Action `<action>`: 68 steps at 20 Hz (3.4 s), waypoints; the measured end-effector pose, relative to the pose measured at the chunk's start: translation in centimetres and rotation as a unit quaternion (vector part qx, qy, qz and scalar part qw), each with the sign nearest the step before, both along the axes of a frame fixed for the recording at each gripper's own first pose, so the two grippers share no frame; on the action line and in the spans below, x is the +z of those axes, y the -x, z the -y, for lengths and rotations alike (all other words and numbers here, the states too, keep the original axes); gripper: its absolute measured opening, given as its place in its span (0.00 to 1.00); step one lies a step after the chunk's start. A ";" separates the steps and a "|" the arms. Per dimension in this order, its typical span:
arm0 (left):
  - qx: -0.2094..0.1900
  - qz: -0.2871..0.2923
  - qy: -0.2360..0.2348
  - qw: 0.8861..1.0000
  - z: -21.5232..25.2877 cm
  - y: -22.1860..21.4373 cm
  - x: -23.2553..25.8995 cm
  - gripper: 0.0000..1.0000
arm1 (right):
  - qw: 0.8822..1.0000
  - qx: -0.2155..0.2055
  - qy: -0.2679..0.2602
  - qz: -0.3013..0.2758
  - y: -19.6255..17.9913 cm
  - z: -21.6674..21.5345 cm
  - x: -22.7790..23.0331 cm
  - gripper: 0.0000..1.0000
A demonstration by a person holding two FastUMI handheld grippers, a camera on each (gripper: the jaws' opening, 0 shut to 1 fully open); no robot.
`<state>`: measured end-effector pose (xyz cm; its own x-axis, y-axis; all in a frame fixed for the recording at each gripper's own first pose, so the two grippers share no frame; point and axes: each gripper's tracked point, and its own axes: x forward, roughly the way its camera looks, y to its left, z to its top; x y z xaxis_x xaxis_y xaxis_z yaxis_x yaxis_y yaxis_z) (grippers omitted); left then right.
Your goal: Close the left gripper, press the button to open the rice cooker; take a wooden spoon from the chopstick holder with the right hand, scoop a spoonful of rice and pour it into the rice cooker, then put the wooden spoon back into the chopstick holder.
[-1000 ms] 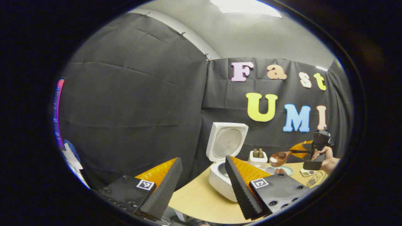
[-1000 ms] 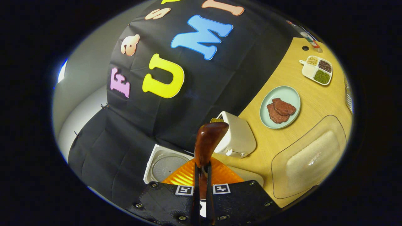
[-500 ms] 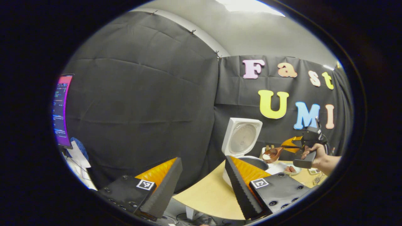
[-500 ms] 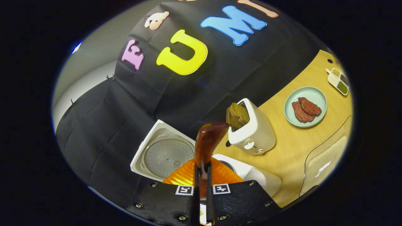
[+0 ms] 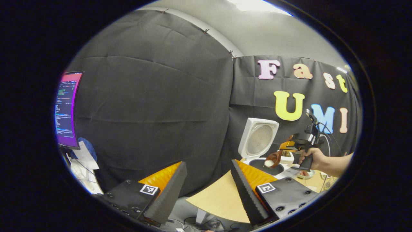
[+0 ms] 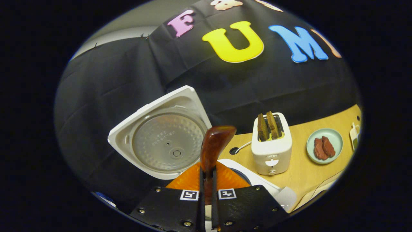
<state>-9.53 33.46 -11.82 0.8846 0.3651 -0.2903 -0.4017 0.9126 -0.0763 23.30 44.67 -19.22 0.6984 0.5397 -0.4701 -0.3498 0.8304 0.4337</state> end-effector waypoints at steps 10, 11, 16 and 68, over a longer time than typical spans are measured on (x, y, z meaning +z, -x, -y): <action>0.009 -0.003 0.006 1.000 -0.2 0.7 -0.4 0.92 | 0.968 0.090 0.179 0.153 0.2 -1.0 0.7 0.08; 0.008 -0.002 0.005 1.000 -0.2 0.6 -0.5 0.92 | 0.959 0.101 0.197 0.178 0.4 -1.0 1.3 0.08; 0.003 0.004 0.005 1.000 0.2 0.5 -0.1 0.92 | 0.911 0.139 0.274 0.276 1.7 -0.9 3.3 0.08; -0.183 0.073 0.009 0.980 24.0 -10.8 7.2 0.99 | 0.965 -0.229 -0.123 -0.039 4.8 42.4 4.9 0.08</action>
<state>1.31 9.46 -4.63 0.9878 0.0112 -0.1551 -0.0310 0.9916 -0.1259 18.52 2.22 -14.32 0.8572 0.2853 -0.4287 0.0710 0.7591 0.6471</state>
